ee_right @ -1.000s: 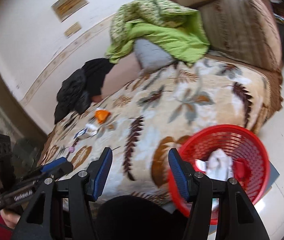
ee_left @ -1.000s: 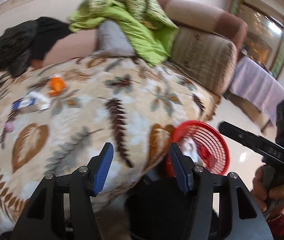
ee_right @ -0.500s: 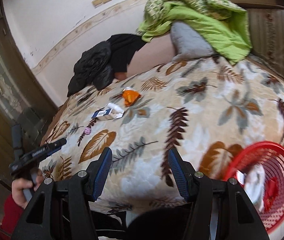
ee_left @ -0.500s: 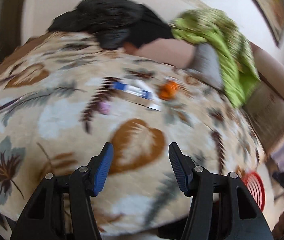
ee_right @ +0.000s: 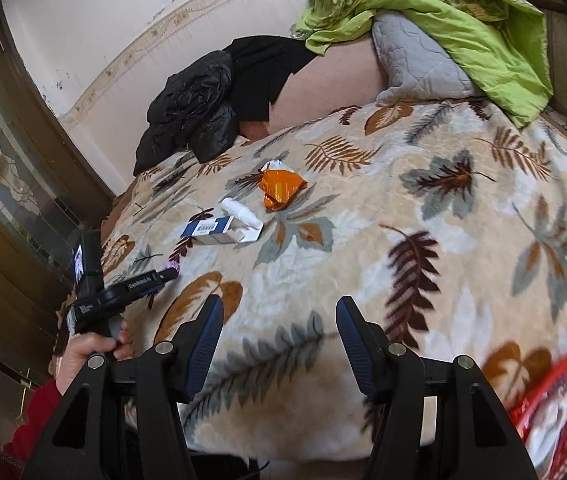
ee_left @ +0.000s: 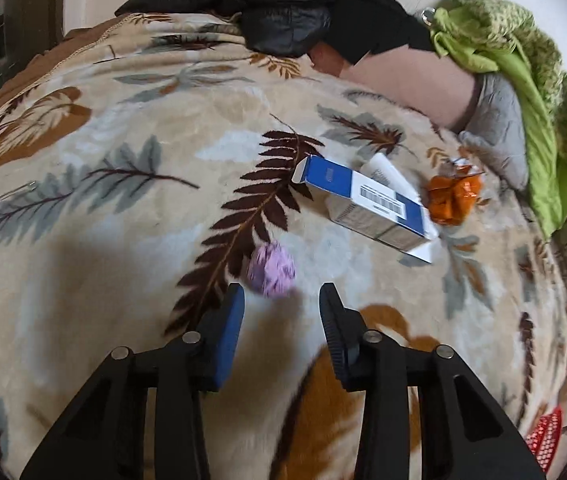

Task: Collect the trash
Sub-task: 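Grasp the purple ball with the left tool while the right tool grasps the orange-white bag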

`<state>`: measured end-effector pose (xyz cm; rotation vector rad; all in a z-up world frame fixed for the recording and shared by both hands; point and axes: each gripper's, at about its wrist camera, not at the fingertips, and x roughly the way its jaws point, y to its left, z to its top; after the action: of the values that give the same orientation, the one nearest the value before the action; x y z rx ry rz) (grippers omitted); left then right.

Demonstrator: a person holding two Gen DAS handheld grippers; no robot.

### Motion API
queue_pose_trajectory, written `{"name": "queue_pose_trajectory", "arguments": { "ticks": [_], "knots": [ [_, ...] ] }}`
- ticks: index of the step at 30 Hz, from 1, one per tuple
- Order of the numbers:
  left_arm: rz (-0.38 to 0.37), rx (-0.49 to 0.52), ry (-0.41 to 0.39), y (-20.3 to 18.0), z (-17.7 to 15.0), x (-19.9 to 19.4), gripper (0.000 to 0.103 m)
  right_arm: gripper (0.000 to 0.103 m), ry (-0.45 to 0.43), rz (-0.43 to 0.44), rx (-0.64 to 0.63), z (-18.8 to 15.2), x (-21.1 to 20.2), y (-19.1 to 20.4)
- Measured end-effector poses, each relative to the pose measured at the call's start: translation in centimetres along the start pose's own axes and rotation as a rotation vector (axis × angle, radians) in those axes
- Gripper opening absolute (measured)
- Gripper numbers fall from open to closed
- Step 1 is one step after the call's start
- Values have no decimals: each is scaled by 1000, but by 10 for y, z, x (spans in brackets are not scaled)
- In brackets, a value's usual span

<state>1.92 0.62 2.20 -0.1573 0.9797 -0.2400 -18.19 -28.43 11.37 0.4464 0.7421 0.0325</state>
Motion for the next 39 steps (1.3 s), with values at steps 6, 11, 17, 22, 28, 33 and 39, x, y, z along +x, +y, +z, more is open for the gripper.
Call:
{"name": "queue_pose_trajectory", "arguments": {
  "ticks": [6, 11, 17, 22, 28, 33, 39],
  "knots": [
    [31, 16, -15, -1, 7, 11, 22, 63, 15, 16, 18, 48, 59, 6],
    [12, 39, -35, -2, 4, 2, 22, 68, 38, 12, 70, 89, 127, 8],
    [-1, 79, -67, -10, 4, -9, 22, 72, 89, -56, 90, 118, 210, 11],
    [-23, 95, -75, -14, 6, -12, 22, 68, 116, -127, 107, 125, 254, 11],
    [-40, 104, -84, -16, 6, -17, 22, 51, 64, -112, 91, 110, 234, 17],
    [-39, 122, -95, -22, 3, -20, 22, 51, 0, -80, 57, 87, 179, 30],
    [-30, 147, -117, -31, -1, -26, 22, 51, -66, -43, 28, 49, 121, 43]
  ]
}}
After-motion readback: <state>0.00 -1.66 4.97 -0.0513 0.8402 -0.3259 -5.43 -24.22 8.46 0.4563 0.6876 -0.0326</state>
